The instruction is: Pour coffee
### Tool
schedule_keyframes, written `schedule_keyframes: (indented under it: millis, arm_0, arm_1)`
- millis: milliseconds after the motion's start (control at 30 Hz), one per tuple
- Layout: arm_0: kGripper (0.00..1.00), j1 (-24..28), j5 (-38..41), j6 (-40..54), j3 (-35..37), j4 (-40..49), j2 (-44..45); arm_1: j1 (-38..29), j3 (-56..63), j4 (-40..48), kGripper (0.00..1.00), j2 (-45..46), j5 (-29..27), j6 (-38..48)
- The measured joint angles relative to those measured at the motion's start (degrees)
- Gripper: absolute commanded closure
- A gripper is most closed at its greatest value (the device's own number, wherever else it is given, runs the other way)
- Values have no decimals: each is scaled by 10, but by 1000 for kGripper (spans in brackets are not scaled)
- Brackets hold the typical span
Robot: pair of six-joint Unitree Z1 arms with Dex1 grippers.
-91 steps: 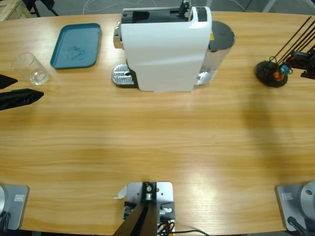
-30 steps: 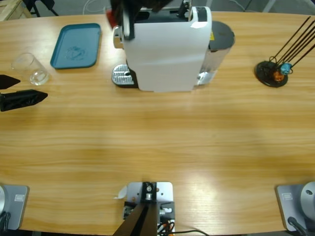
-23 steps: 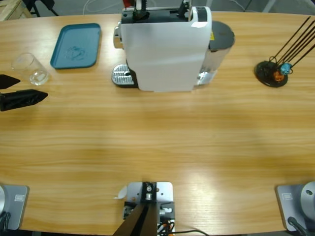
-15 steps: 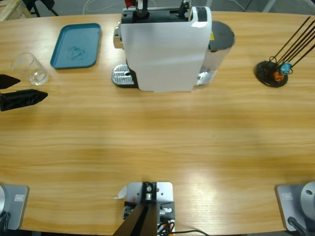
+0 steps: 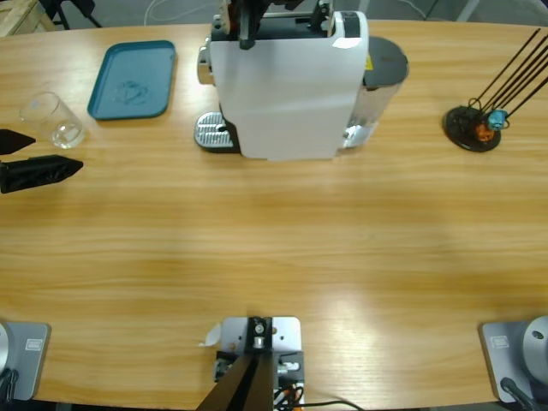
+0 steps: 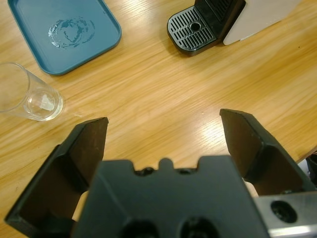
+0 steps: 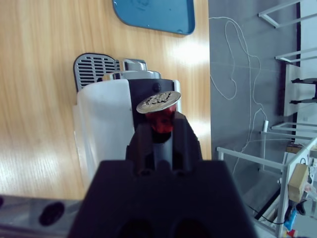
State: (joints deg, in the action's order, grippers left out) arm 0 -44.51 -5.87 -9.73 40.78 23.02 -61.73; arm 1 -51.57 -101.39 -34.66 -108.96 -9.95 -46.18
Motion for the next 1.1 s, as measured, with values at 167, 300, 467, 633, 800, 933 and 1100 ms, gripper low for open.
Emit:
schedule_keyframes:
  millis: [167,300,467,633,800,933,1100]
  arm_0:
    - [23,0,0,0,0,0,0]
    - [23,0,0,0,0,0,0]
    - [27,0,0,0,0,0,0]
    - [27,0,-1,0,0,0,0]
    - [27,0,-2,0,0,0,0]
    - [27,0,-2,0,0,0,0]
    - [27,0,-2,0,0,0,0]
  arm_1:
    - [2,0,0,1000,0,-11,1]
    - [5,0,0,1000,0,-19,1]
    - [11,0,-1,1000,0,-25,1]
    - [11,2,-5,1000,0,-26,6]
    - [11,2,-13,1000,0,-27,12]
    - [7,2,-15,1000,0,-28,13]
    - [0,-3,-26,1000,0,-29,13]
